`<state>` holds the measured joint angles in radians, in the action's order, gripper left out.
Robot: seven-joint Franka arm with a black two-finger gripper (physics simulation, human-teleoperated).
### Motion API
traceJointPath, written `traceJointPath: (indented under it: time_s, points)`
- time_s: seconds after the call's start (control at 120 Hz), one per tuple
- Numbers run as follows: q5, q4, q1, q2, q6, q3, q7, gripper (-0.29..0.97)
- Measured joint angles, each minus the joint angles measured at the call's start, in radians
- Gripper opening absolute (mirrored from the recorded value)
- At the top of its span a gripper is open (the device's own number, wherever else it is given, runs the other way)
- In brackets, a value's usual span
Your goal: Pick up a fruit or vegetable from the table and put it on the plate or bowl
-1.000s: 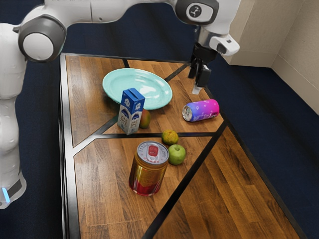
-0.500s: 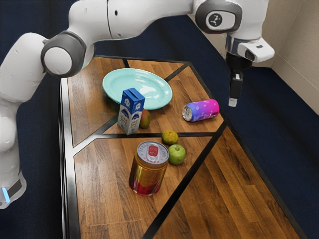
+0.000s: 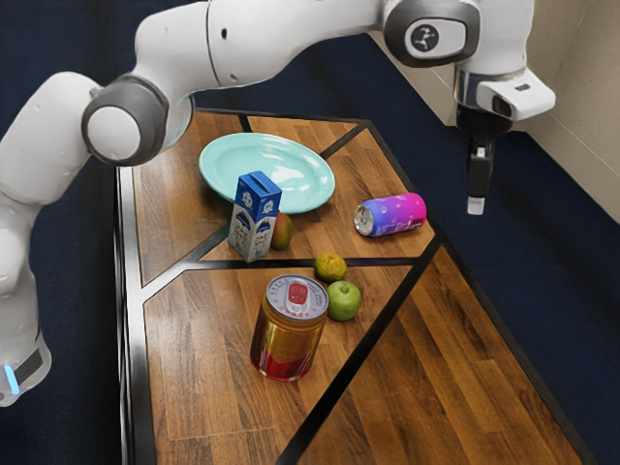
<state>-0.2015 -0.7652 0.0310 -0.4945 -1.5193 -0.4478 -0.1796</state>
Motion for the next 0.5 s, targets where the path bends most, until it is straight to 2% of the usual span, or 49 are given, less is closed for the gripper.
traceJointPath:
  time_s: [0.108, 0.5]
  points:
    - [0.021, -0.002, 0.018, -0.005, -0.001, -0.009, 0.003, 0.68]
    - [0.089, 0.001, 0.066, -0.139, -0.012, -0.026, 0.006, 0.68]
